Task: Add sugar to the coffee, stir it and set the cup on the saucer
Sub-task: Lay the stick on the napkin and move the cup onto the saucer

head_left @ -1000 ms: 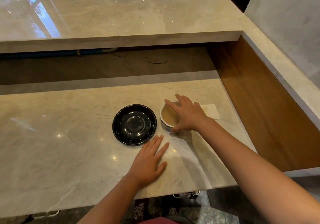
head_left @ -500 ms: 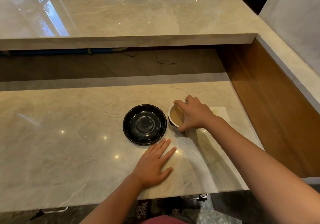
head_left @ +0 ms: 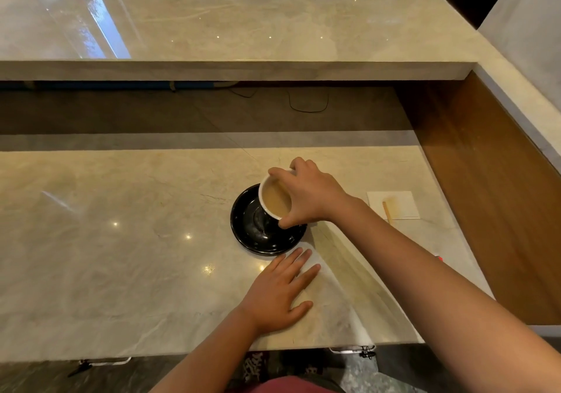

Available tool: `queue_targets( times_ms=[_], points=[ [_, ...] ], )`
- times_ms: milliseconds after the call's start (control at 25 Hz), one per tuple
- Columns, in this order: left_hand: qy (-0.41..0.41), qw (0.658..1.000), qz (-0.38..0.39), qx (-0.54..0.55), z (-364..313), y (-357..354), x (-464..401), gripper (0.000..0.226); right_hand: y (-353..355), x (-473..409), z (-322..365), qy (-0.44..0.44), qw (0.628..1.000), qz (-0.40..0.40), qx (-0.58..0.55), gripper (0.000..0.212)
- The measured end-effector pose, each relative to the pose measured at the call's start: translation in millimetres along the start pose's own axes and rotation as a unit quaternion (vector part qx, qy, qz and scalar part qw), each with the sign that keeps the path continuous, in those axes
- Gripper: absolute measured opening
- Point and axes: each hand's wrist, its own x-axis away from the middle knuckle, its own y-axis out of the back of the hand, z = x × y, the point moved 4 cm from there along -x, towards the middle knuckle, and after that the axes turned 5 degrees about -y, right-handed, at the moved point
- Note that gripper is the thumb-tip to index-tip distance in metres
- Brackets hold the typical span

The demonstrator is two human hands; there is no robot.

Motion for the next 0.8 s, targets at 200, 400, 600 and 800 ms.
queue_targets(
  times_ms=[200,400,600,800],
  points=[
    [-0.006,1.000,-0.009,-0.002,1,0,6,0.062,-13,-12,24,0.016,1.000,0.017,0.007,0.099],
    [-0.005,1.000,-0.017,-0.005,3,0,8,0.062,-24,-15,29,0.014,0.999,0.027,0.029,0.098],
    [-0.006,1.000,-0.022,-0.007,3,-1,8,0.062,-27,-16,28,-0.003,0.999,0.032,0.032,0.098],
    [-0.002,1.000,-0.024,-0.004,3,-2,8,0.063,-27,-13,29,0.006,0.998,0.052,0.034,0.097]
  ],
)
